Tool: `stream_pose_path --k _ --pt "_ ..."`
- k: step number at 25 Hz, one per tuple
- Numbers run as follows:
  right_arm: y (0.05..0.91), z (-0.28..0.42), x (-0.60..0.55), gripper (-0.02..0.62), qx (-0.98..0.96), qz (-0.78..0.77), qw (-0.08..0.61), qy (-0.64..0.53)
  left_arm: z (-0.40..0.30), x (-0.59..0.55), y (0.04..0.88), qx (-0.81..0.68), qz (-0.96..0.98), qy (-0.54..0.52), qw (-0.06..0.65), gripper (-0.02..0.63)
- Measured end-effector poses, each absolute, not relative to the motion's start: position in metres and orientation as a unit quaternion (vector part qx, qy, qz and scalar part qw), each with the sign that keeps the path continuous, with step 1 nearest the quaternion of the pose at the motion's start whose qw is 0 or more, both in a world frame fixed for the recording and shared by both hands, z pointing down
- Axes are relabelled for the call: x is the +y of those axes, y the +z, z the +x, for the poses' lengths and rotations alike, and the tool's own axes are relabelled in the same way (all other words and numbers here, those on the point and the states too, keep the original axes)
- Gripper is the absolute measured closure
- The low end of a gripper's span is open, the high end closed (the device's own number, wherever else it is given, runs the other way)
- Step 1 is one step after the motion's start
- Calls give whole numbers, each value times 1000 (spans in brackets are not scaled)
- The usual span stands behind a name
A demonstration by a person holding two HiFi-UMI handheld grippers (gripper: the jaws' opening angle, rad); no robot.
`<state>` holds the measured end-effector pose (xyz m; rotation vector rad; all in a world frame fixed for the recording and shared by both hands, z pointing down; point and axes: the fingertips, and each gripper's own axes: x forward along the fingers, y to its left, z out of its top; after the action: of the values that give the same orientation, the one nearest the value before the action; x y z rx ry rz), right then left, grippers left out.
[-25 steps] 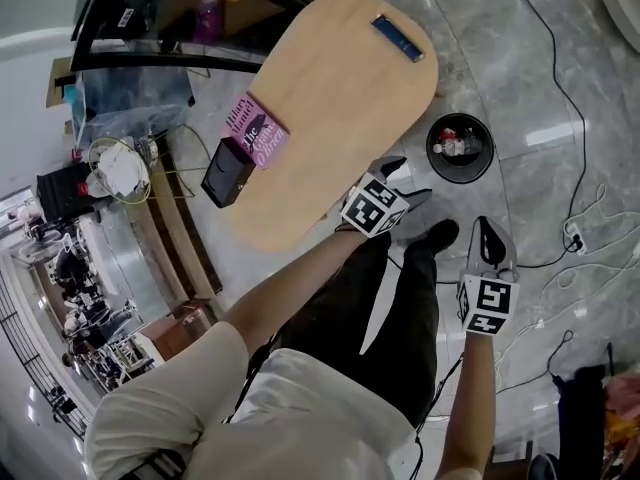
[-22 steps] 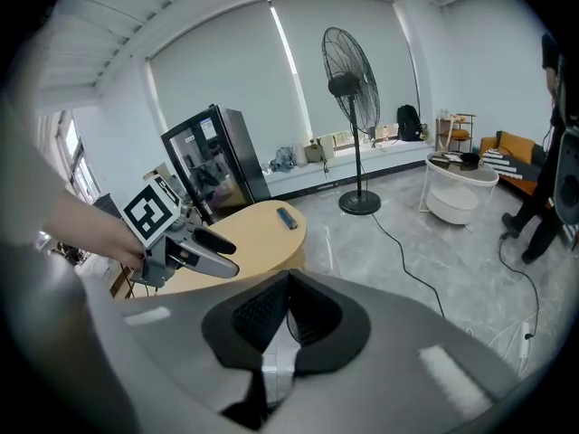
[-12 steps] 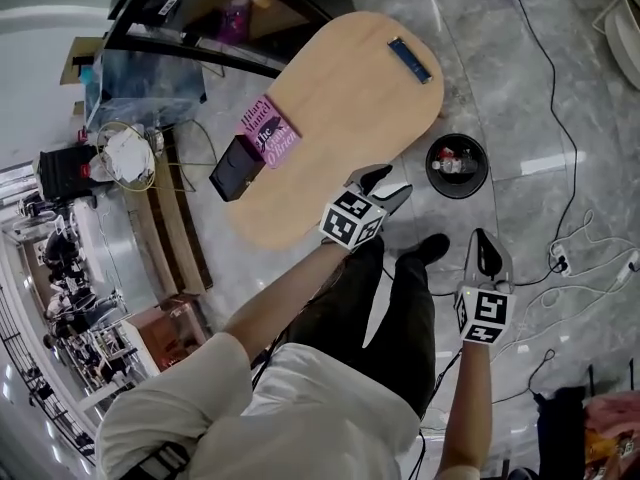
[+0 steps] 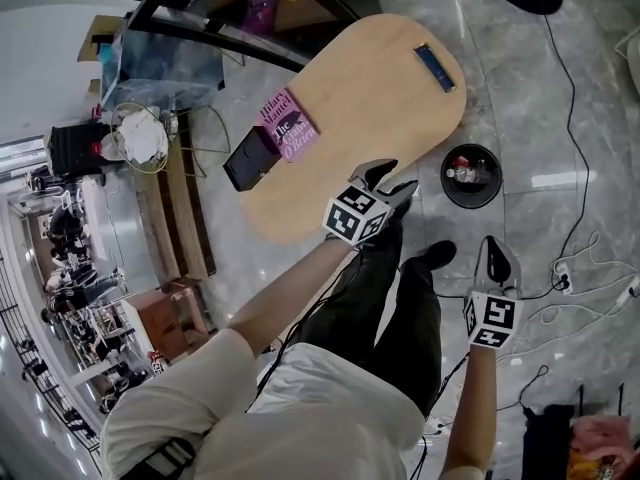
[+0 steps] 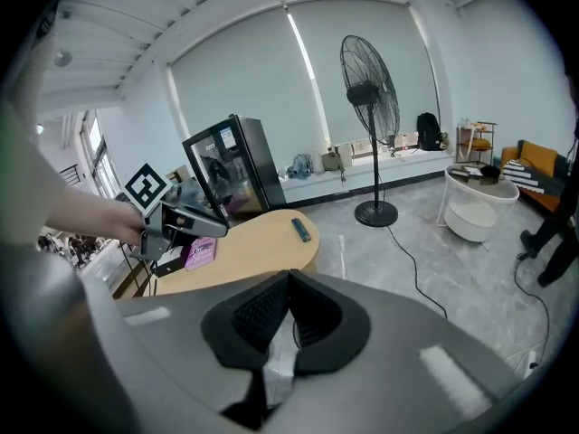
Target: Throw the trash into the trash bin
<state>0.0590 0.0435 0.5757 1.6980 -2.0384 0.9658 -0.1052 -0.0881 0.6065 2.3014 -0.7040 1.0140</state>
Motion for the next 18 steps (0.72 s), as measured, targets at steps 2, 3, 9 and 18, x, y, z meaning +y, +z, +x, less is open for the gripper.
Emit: stream_pose_path --k 2,3,9,18 --pt "576 57 37 584 -713 593 159 337 -108 -93 610 -259 850 377 261 364" --pt "577 57 34 584 -713 595 159 337 -109 -96 612 -257 850 379 260 364" --pt "584 62 11 584 -697 612 150 343 -103 -121 627 -234 856 389 247 364" --pt "601 61 -16 584 -657 644 143 364 -83 -161 651 -163 869 421 204 362"
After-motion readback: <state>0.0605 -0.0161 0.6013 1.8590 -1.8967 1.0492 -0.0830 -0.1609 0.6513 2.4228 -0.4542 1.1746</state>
